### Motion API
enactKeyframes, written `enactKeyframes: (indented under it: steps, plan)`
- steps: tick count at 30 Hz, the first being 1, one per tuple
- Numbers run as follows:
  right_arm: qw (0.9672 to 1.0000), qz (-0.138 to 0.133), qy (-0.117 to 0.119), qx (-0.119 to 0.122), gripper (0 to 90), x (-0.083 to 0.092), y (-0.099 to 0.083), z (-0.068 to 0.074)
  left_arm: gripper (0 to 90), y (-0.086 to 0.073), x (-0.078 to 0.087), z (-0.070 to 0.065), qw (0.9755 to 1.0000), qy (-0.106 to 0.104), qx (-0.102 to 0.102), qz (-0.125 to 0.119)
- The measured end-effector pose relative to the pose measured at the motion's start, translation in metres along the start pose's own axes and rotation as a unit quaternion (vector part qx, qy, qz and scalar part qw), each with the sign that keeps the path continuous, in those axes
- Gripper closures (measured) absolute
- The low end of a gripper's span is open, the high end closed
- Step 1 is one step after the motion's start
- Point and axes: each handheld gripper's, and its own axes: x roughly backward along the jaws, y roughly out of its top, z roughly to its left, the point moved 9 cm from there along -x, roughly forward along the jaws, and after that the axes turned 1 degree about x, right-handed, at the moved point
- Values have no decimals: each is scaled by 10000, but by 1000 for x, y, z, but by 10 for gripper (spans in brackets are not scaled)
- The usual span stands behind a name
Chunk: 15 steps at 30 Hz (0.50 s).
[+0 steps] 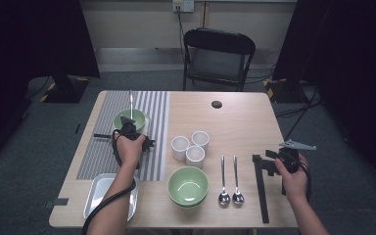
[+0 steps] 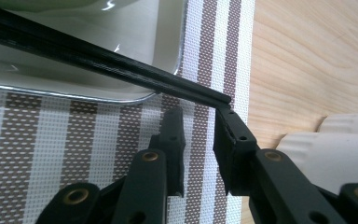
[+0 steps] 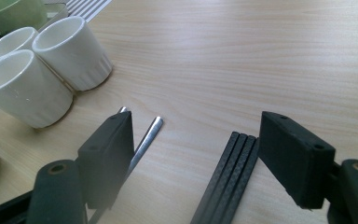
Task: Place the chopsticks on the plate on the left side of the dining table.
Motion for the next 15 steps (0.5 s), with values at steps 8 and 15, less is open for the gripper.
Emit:
enactKeyframes:
  steps: [8,15]
  plan:
    - [10000,-4,-9,6,263,0,0,-1,733,-1,0,1,9999,21,-116,105]
    - [10000,-4,0,1,263,0,0,-1,735,0,-2,0,10000,7,-52,68]
